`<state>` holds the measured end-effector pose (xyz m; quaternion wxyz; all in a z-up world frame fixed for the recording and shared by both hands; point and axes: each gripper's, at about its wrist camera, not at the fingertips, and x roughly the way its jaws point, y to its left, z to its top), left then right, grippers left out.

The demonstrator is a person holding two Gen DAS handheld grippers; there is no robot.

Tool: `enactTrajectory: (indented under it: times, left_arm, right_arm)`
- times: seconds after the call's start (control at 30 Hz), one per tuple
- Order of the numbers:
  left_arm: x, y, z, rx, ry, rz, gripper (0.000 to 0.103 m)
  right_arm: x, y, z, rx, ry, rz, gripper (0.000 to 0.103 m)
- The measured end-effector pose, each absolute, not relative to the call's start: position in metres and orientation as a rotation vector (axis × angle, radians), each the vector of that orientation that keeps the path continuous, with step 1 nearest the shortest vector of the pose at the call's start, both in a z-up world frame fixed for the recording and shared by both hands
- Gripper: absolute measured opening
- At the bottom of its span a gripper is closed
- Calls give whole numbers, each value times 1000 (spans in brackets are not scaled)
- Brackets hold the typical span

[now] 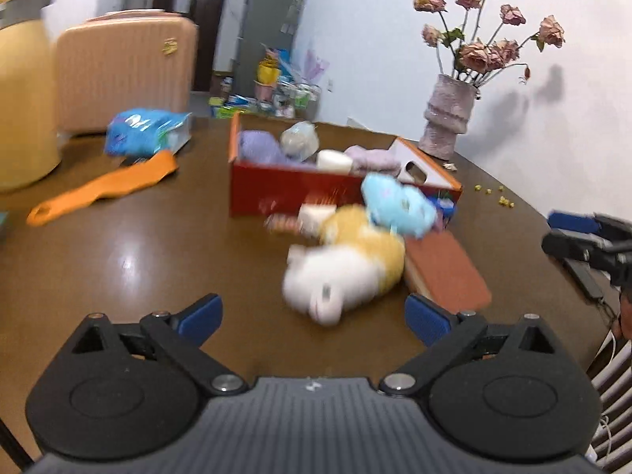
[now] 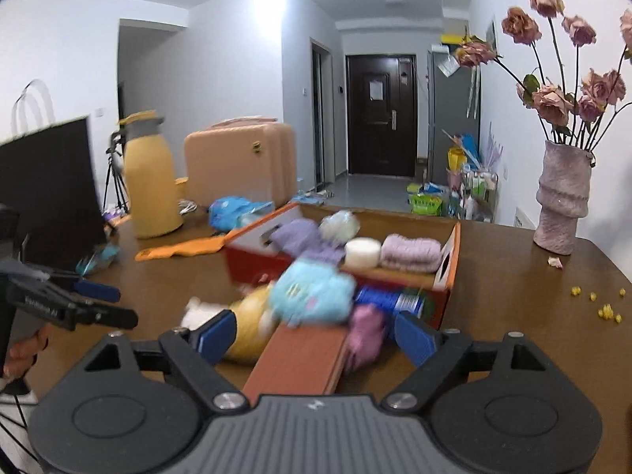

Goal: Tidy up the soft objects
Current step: 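Grasp the white-and-yellow sheep plush with both grippers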

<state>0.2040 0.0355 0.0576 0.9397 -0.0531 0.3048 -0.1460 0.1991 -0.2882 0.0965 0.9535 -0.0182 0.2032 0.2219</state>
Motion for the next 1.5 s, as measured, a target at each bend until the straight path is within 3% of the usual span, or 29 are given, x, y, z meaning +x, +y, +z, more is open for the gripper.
enactTrajectory:
  times: [0.17, 0.37, 0.53, 0.67, 0.73, 0.77, 0.8, 1.0, 1.2, 1.3, 1.5]
  left_arm:
    - [163, 34, 40, -139, 592, -319, 101]
    - [187, 24, 43, -74, 576, -328, 101]
    - [238, 2, 33, 85, 535, -351, 101]
    - [279, 2, 20, 73, 610, -408, 100]
    - [296, 8, 12, -6, 669, -447, 88]
    - [300, 10, 9, -32, 685, -458, 68]
    - [303, 14, 6, -58, 702, -490, 63]
    - [266, 30, 9, -39, 659, -552, 53]
    - [228, 46, 3, -19, 660, -600, 52]
    - [222, 56, 8, -84, 643, -577, 53]
    - [212, 63, 8, -177, 654, -592, 53]
  right_arm:
    - [159, -271, 51, -25, 441, 471, 87]
    - [171, -257, 45, -19, 450, 488, 85]
    - [185, -239, 44, 48, 430, 547, 59]
    - [204, -218, 28, 52, 492, 610, 57]
    - [210, -208, 22, 31, 494, 618, 53]
    - [211, -204, 21, 12, 489, 619, 53]
    - [215, -203, 22, 2, 495, 594, 53]
    - [228, -221, 27, 57, 496, 487, 56]
    - [241, -208, 29, 137, 505, 597, 56]
    - [243, -199, 25, 178, 511, 641, 42]
    - [206, -197, 28, 168, 500, 630, 41]
